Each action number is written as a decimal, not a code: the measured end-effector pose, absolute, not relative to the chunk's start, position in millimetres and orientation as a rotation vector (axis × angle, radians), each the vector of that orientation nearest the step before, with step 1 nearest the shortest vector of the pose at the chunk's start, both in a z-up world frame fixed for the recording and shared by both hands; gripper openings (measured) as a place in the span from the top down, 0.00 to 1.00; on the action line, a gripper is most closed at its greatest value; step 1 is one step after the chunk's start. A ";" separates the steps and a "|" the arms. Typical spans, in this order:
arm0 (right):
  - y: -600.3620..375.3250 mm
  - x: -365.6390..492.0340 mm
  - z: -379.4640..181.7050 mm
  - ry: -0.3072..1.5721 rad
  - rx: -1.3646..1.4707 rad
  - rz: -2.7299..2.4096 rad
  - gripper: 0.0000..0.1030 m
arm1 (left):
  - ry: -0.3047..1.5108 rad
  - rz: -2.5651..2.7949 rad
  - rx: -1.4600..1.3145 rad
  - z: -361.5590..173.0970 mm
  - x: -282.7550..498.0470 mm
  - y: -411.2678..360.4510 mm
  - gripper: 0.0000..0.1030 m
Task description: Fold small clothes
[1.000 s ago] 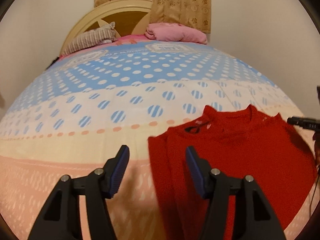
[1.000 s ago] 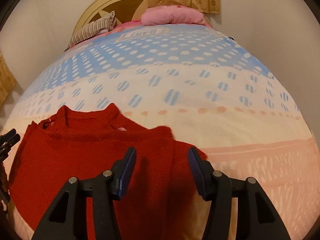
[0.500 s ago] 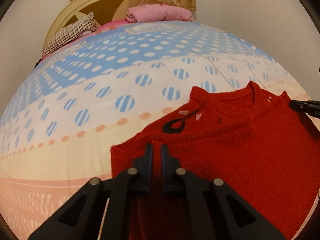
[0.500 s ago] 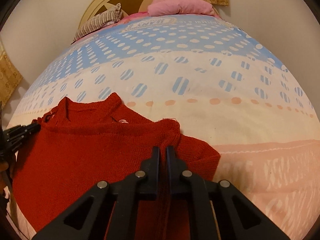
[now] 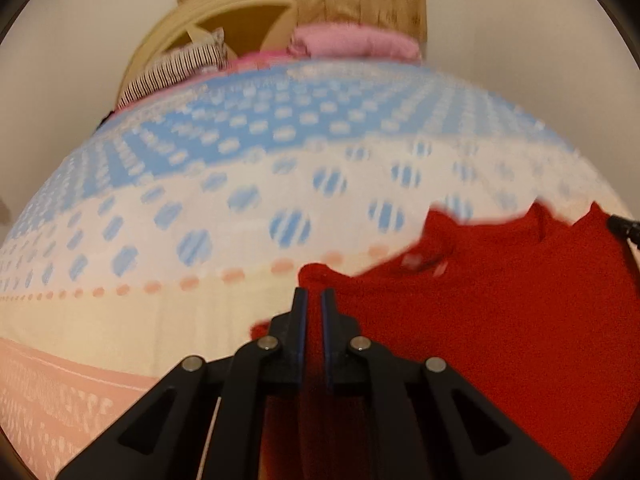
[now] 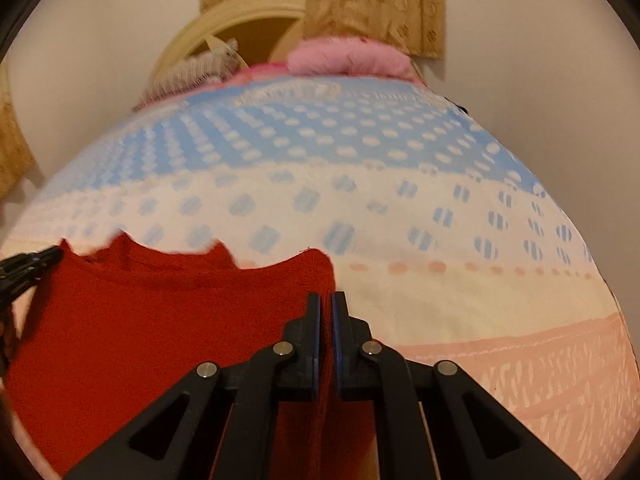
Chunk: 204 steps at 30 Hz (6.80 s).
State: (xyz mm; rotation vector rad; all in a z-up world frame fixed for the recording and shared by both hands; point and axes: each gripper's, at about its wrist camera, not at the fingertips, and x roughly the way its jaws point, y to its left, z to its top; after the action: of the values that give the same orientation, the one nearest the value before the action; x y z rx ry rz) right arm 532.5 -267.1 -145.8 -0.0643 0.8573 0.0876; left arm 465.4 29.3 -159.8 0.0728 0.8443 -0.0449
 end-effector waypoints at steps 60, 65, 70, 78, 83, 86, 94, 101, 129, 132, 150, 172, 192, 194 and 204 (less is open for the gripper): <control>-220.6 332.6 -166.2 0.842 -0.115 0.250 0.38 | 0.849 -0.039 -0.062 -167.2 291.5 75.9 0.00; -216.7 325.8 -163.0 0.819 -0.137 0.238 0.36 | 0.829 -0.047 -0.051 -161.2 283.7 75.6 0.00; -202.6 311.1 -155.9 0.782 -0.178 0.227 0.36 | 0.800 -0.038 -0.010 -153.8 276.5 76.7 0.00; -137.5 282.2 -147.3 0.722 -0.268 0.385 0.36 | 0.781 -0.007 0.060 -139.4 283.2 84.6 0.00; -95.0 282.1 -144.4 0.707 -0.319 0.463 0.36 | 0.790 0.021 0.090 -137.7 291.5 90.6 0.00; -74.8 282.9 -145.0 0.693 -0.350 0.490 0.36 | 0.793 0.025 0.093 -134.8 295.7 95.3 0.00; -25.9 283.0 -152.8 0.659 -0.433 0.541 0.36 | 0.817 0.005 0.048 -133.2 310.4 106.9 0.00; -3.5 284.2 -157.5 0.635 -0.476 0.547 0.36 | 0.813 -0.078 -0.103 -130.4 330.4 118.4 0.00; 39.2 305.7 -167.8 0.645 -0.565 0.570 0.68 | 0.940 -0.266 -0.241 -164.5 434.1 91.7 0.57; 37.7 304.7 -165.6 0.635 -0.574 0.589 0.87 | 0.966 -0.327 -0.351 -165.3 439.7 96.6 0.80; -50.5 311.6 -122.5 0.606 -0.221 0.576 0.94 | 0.946 -0.327 -0.424 -114.1 438.3 72.7 0.85; -188.1 312.0 -105.5 0.585 0.082 0.460 0.94 | 0.921 -0.462 -0.364 -71.1 451.5 -63.8 0.85; -283.6 316.0 -143.8 0.692 0.360 0.364 0.94 | 0.946 -0.579 -0.209 -100.1 459.1 -175.0 0.85; -291.2 315.6 -149.9 0.704 0.392 0.352 0.94 | 0.931 -0.582 -0.172 -100.7 456.2 -184.4 0.82; -313.7 305.4 -164.1 0.728 0.437 0.329 0.93 | 0.735 -0.595 0.035 -79.9 383.0 -157.4 0.42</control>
State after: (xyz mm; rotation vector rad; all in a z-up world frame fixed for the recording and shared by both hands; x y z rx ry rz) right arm 305.4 -313.7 -164.1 0.4366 0.7277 0.3287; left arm 383.0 -157.4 -79.9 0.0347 0.7352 -0.5951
